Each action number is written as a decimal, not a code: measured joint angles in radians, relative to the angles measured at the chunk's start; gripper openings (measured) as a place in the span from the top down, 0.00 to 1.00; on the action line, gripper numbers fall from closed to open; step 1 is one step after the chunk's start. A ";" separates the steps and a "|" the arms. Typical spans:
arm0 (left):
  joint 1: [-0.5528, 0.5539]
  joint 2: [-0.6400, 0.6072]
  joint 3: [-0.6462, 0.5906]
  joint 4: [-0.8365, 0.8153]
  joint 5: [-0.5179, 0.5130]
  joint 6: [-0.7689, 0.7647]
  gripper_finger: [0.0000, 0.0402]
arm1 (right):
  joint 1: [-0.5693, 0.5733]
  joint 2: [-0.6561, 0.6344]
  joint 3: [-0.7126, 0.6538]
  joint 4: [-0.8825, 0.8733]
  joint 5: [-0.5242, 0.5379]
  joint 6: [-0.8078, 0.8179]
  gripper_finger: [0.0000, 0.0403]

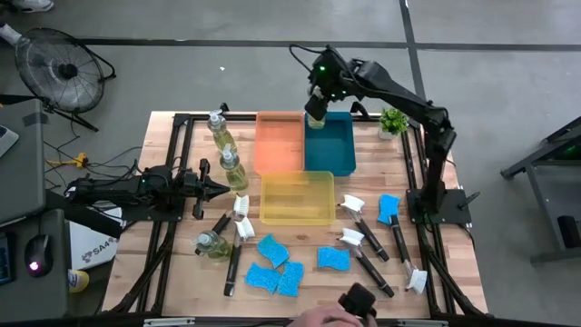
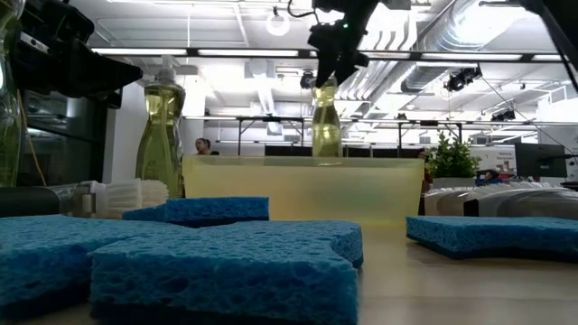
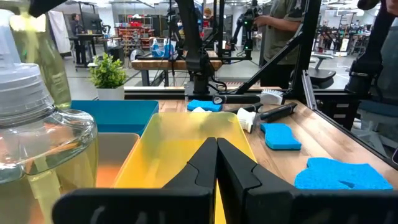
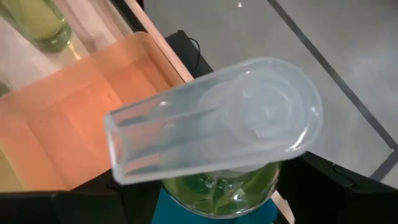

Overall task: Pick & Place Kitchen Sink Supplies
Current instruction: Put the dish soap into the orange bin

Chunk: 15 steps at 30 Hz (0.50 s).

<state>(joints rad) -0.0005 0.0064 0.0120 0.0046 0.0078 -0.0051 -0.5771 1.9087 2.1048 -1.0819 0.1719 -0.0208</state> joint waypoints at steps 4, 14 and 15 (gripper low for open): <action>0.000 0.000 0.000 0.000 0.000 0.000 1.00 | 0.005 0.040 0.054 0.006 -0.024 -0.005 0.33; 0.000 0.000 0.000 0.000 0.000 0.000 1.00 | 0.026 0.104 0.104 0.108 -0.053 -0.007 0.33; 0.000 0.000 0.000 0.000 0.000 0.000 1.00 | 0.028 0.111 0.104 0.115 -0.057 -0.007 0.33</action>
<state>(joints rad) -0.0002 0.0065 0.0120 0.0048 0.0078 -0.0051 -0.5494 2.0202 2.2089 -0.9671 0.1153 -0.0275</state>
